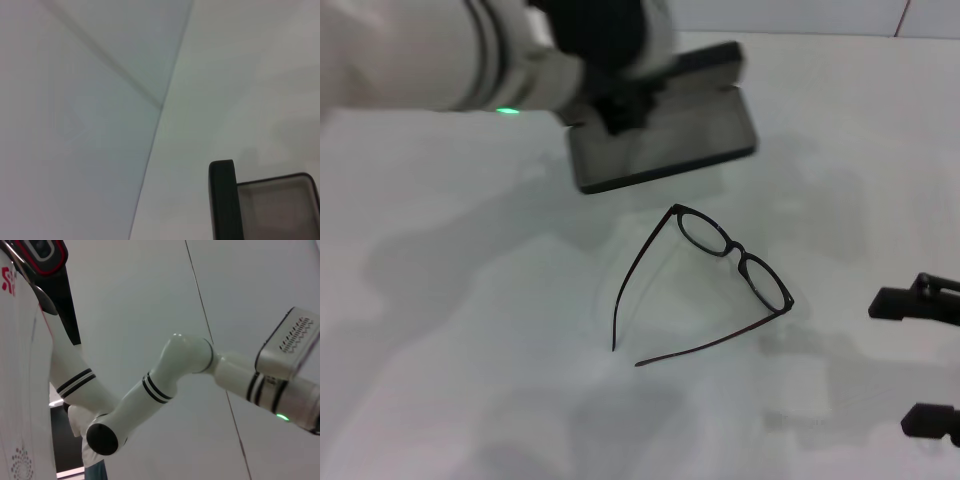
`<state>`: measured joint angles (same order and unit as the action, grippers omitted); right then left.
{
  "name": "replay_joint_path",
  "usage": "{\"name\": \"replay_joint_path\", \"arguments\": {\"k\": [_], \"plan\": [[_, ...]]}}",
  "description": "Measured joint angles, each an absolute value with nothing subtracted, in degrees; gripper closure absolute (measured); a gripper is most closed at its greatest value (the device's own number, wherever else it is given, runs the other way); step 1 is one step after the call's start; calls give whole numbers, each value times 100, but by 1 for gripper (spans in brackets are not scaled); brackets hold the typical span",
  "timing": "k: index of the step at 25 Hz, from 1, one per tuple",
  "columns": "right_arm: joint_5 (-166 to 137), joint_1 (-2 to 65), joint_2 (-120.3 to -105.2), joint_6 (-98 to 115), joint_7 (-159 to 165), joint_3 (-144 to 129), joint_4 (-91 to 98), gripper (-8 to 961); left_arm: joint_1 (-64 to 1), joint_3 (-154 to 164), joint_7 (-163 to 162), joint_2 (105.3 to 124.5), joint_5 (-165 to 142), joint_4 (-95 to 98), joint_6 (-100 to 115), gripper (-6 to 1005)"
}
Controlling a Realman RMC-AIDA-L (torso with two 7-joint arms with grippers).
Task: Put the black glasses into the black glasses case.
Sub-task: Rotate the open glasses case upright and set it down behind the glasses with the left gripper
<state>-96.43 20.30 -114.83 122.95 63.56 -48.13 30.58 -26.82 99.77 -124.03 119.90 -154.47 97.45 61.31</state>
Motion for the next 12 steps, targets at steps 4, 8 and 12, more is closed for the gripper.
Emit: {"name": "replay_joint_path", "arguments": {"k": [4,8,12], "plan": [[-9650,2004,-11487,12293,6341,-4817,3024,113,-3010,10539,-12016,11992,-15462,9025,5332,784],[-9651,2034,-11496,12293,6338,-4801,3023,113,-3543,10822,-12023,12001,-15455,8186,5007,780],[-9636,2055,-11496,12286,6336,-4778,3023,112,-3754,11051,-12040,12029,-15433,7663,4600,776]]}}
